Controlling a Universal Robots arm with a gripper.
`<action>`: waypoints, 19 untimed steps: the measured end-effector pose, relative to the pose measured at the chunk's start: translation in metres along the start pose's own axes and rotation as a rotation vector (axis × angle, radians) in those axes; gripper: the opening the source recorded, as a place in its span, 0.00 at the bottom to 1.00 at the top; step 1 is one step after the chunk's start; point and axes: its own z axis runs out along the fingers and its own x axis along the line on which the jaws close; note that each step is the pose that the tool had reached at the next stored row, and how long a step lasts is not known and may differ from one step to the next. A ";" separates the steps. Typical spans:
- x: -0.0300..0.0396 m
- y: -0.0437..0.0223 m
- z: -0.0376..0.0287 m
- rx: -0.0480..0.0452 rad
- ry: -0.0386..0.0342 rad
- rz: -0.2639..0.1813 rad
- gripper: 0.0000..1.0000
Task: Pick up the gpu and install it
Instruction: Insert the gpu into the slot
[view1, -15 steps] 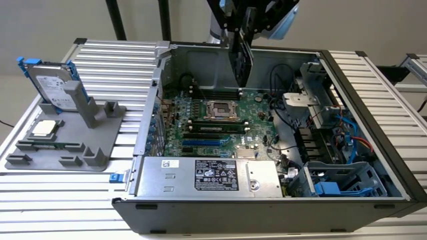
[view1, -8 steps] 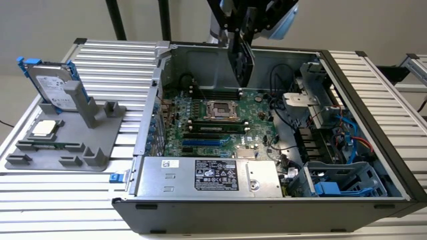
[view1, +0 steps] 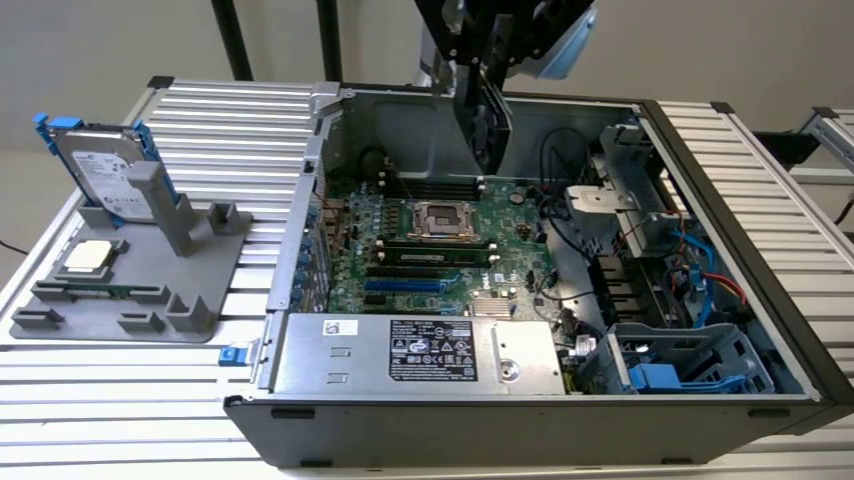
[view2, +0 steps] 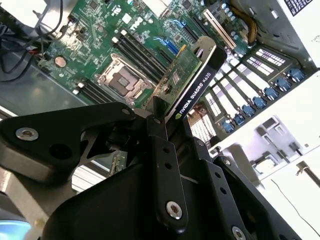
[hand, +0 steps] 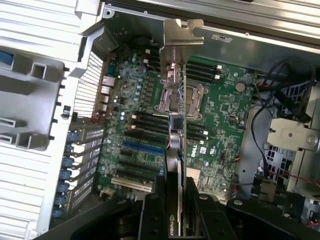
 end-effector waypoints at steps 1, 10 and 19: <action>0.0000 0.0000 0.0000 0.0002 0.0003 -0.006 0.00; 0.0000 0.0000 0.0000 0.0013 0.0025 -0.060 0.00; 0.0000 0.0000 0.0000 0.0024 0.0047 -0.111 0.00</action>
